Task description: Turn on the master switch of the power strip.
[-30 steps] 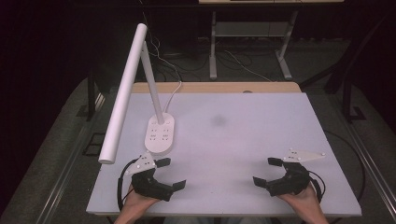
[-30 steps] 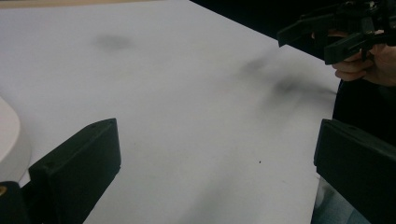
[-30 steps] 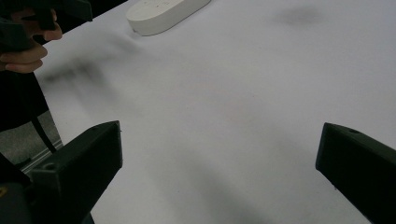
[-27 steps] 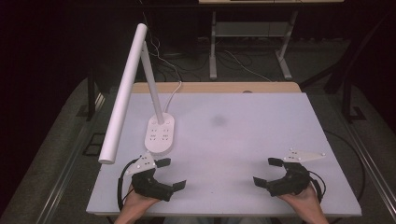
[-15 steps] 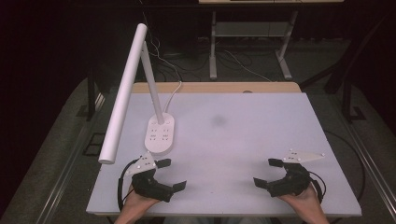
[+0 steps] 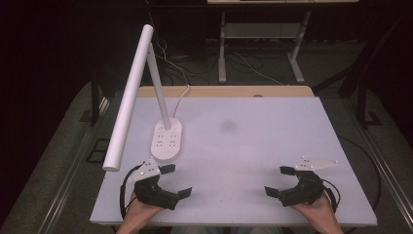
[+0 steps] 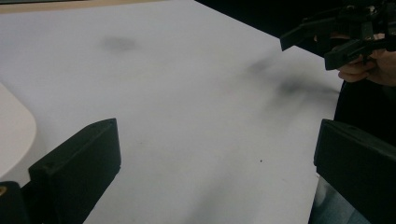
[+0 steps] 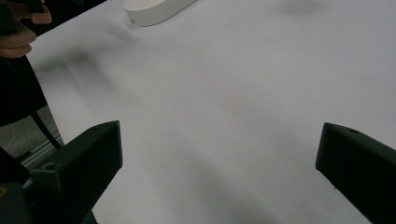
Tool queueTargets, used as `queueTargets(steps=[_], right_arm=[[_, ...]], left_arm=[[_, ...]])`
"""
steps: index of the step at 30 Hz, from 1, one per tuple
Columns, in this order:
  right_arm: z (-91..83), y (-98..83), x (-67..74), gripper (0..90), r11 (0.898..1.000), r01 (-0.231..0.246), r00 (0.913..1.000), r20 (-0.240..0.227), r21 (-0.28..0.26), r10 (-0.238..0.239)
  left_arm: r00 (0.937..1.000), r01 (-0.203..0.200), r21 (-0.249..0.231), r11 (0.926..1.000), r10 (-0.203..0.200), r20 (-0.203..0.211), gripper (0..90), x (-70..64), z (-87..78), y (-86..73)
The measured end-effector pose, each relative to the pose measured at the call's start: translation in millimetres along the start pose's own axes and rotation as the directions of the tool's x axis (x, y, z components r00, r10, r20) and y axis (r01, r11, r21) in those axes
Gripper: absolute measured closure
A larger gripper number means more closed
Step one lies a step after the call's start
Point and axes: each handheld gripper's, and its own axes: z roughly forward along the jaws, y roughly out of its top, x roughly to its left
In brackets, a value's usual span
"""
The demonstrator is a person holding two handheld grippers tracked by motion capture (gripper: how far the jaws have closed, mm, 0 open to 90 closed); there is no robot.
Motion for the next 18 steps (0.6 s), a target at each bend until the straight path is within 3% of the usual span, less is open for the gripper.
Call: queueTargets(steps=[18], right_arm=[[-1.5, -0.3, -0.5, 0.1, 1.0, 0.0, 1.0, 0.008, 0.001, 0.0]], left_arm=[[0.999, 0.043, 0.034, 0.9985, -0.043, -0.011, 0.0, 12.1, -11.5, 9.3]])
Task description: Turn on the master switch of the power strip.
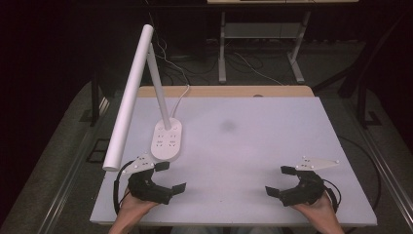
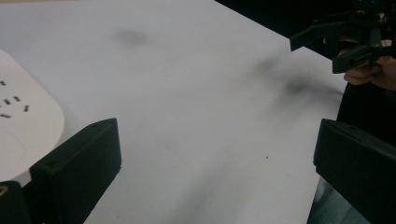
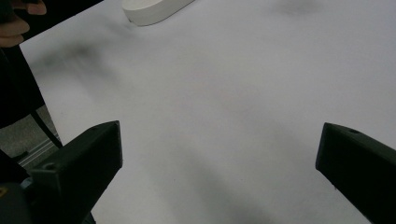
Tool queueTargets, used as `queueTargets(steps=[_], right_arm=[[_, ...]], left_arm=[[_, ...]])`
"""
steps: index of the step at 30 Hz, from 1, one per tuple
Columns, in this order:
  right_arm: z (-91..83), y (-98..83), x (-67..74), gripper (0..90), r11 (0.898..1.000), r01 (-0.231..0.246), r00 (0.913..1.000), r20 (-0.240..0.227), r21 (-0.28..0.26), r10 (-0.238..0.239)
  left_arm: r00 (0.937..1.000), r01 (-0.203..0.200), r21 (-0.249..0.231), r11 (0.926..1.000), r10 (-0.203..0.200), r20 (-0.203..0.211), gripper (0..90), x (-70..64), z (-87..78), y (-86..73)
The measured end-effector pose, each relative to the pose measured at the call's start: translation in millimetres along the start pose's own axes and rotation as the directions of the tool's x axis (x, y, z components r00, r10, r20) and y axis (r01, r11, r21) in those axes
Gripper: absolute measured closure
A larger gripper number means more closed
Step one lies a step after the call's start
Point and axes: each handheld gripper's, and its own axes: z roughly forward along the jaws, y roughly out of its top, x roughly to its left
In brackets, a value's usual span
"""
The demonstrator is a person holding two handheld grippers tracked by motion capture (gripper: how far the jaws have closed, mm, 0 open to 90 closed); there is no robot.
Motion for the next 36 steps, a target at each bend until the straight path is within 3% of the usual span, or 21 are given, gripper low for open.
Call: queueTargets(steps=[11, 20, 36], right_arm=[[-0.4, -0.6, -0.6, 0.1, 1.0, 0.001, 1.0, 0.004, 0.002, -0.001], [-0.7, -1.0, -0.8, 0.1, 1.0, 0.0, 1.0, 0.007, 0.001, 0.0], [-0.9, -1.4, -0.8, 0.1, 1.0, 0.002, 1.0, 0.008, 0.003, -0.002]], left_arm=[[0.9998, 0.013, 0.023, 0.9997, -0.012, -0.014, 1.1, 9.4, -9.4, 9.0], [0.9997, 0.001, 0.049, 0.9988, 0.0, -0.025, 1.2, 17.9, -14.8, 16.0], [0.9974, 0.015, 0.087, 0.9961, -0.009, -0.071, 1.8, 34.9, -23.2, 26.3]])
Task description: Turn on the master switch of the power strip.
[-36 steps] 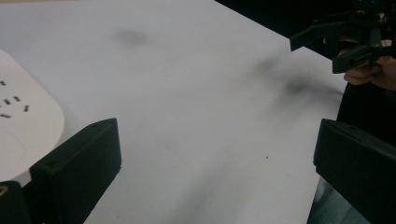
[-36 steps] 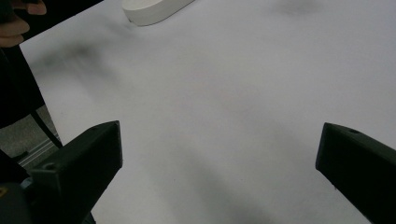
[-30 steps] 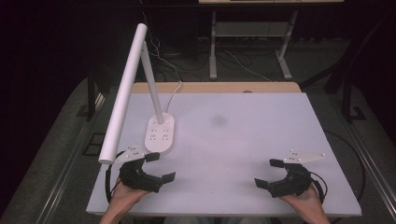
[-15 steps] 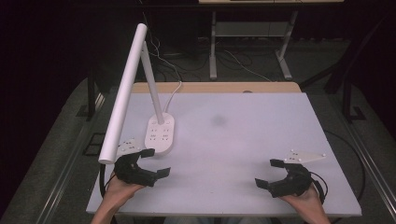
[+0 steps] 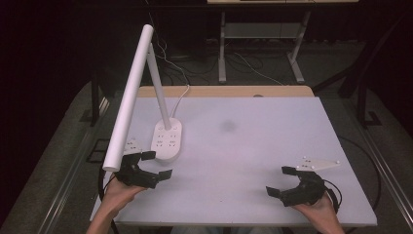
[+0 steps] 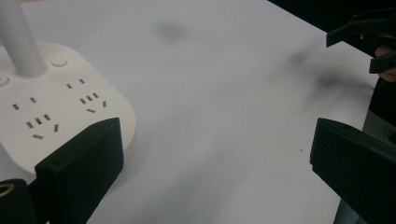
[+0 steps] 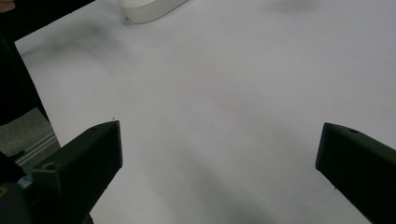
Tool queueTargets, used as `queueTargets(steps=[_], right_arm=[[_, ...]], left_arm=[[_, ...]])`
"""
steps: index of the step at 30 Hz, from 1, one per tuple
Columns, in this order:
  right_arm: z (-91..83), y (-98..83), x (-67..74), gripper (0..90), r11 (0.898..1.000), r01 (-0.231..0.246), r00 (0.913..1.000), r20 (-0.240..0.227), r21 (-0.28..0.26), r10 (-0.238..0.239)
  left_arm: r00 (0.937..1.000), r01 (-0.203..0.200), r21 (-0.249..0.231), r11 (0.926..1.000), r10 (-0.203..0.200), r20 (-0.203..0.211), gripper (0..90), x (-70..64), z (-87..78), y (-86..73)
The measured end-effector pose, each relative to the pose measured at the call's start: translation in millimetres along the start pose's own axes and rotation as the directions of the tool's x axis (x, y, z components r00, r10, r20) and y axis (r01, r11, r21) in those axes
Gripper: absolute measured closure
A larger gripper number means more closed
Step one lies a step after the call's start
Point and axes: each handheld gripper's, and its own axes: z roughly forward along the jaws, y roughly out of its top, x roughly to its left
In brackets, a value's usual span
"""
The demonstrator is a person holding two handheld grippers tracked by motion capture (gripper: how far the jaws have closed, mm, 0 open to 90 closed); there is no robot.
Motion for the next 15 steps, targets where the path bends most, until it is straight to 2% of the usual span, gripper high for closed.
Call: queueTargets(steps=[15], right_arm=[[0.4, -0.6, -0.3, 0.1, 1.0, 0.002, 1.0, 0.001, 0.004, -0.002]], left_arm=[[0.9991, 0.0, 0.042, 0.9991, 0.001, -0.042, 2.7, 16.2, -7.2, 13.1]])
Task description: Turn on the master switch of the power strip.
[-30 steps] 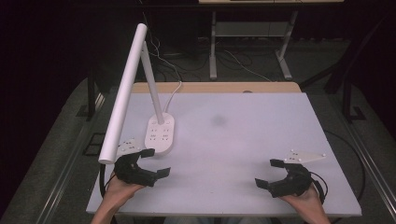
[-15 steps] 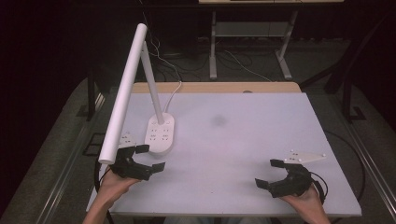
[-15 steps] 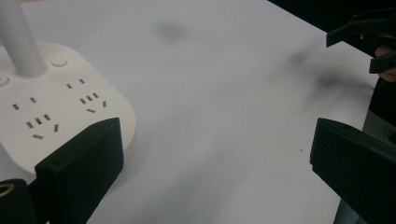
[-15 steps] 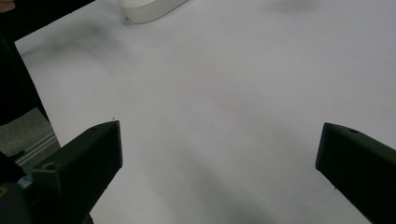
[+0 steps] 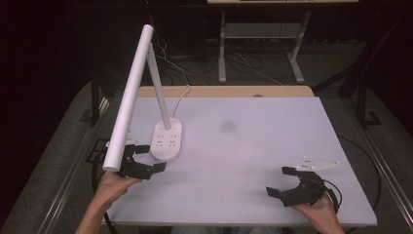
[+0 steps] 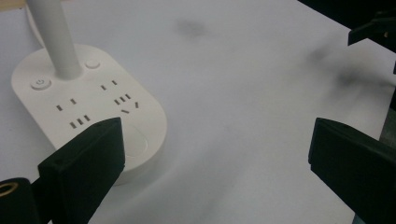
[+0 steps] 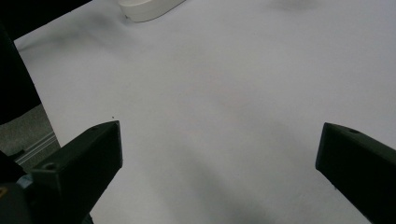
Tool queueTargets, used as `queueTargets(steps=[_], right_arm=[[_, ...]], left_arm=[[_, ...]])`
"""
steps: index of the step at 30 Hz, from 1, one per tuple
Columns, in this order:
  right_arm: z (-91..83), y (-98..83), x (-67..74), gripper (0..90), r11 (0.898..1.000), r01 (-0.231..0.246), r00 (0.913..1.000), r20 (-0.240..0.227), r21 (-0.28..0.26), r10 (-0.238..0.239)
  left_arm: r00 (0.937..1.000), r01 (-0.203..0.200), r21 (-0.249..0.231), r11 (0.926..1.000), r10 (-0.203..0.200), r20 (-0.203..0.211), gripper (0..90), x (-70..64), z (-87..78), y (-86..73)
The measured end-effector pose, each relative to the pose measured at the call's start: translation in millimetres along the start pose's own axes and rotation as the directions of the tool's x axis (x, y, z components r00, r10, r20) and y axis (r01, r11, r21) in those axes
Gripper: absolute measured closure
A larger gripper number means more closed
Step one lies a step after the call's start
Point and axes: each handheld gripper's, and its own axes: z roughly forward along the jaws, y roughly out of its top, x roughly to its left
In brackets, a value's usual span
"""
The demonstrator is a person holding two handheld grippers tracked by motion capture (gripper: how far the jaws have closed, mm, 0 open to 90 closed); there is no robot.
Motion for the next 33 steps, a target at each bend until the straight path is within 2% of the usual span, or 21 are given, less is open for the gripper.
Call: queueTargets(steps=[4, 14, 19, 28, 33], right_arm=[[0.3, 0.0, 0.1, 0.1, 1.0, 0.0, 1.0, -0.001, -0.001, 0.0], [1.2, -0.2, 0.8, 0.1, 1.0, -0.007, 1.0, -0.001, 0.008, 0.007], [0.9, -0.7, -0.1, 0.1, 1.0, -0.002, 1.0, 0.0, 0.009, 0.002], [-0.2, -0.9, -0.8, 0.1, 1.0, -0.006, 1.0, 0.001, 0.007, 0.006], [-1.1, -1.2, -1.3, 0.1, 1.0, -0.007, 1.0, 0.004, 0.003, 0.007]], left_arm=[[0.9999, -0.008, 0.003, 1.0, 0.008, -0.008, 3.3, 4.5, -2.1, 2.9], [0.9991, 0.011, 0.016, 0.9998, -0.01, -0.041, 4.4, 18.1, -5.5, 9.5], [0.9985, 0.025, 0.032, 0.9992, -0.023, -0.049, 6.9, 26.0, -7.9, 14.7], [0.9973, 0.041, 0.035, 0.9985, -0.039, -0.062, 13.7, 40.3, -12.8, 25.5], [0.9962, 0.056, 0.059, 0.9967, -0.051, -0.071, 16.5, 48.7, -13.0, 32.1]])
